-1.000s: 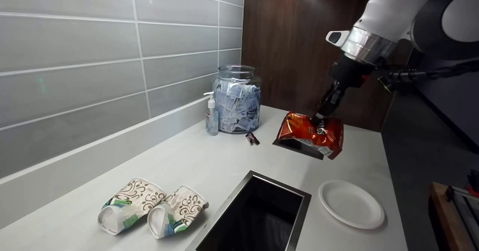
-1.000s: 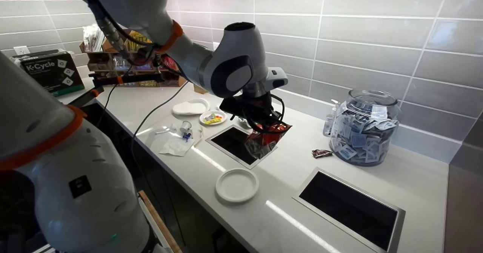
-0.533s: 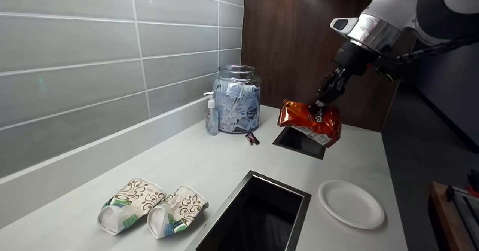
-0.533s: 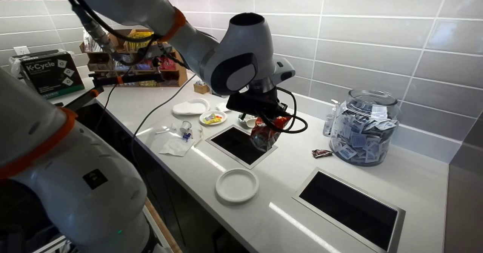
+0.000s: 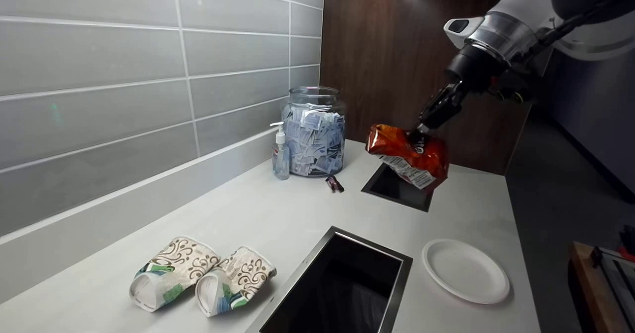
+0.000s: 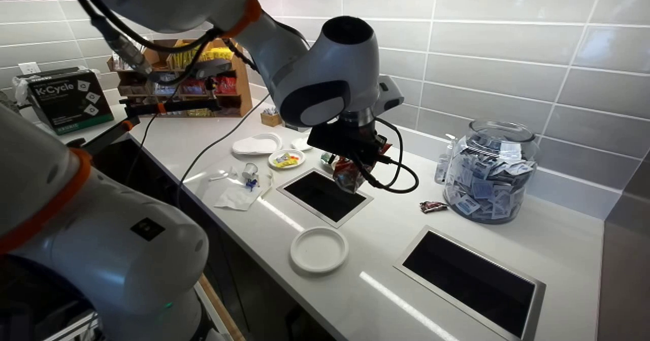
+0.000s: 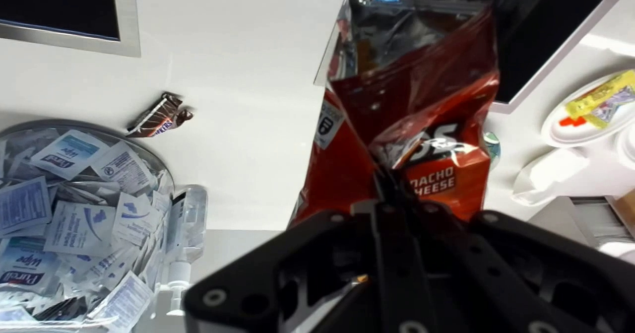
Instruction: Pour the contents in the orange packet onto the white plate then throw the packet in the trash chute on the left.
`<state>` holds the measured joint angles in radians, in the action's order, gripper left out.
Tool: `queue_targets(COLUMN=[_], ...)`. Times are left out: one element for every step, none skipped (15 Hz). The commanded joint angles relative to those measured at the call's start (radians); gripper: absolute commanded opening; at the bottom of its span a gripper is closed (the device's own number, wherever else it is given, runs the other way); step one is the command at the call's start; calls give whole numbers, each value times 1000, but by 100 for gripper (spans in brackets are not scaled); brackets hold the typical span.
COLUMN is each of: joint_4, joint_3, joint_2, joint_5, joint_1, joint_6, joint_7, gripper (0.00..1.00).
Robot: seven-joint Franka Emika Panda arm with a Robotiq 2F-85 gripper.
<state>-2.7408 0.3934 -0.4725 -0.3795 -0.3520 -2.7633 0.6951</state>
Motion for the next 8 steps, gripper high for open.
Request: queue_targets(joint_4=[-15,-8,-6,-6,-7,-7,-7,-8], joint_3=[59,70,82,100,119,132,148,164], joint_2=[-31,-27,-27,-35,-39,-41,-43,-42], joint_5=[-133,-168,-203,-245,-286,-325,-366,-401], joint_1=[-45,-49,-49,-59,-66,-71,-77,-78], joint_6=[15,24,31,36,41,45,55,71], joint_7=[109,143,174,223,278,334,393,446], gripper=[0,0,0,0,0,0,0,0])
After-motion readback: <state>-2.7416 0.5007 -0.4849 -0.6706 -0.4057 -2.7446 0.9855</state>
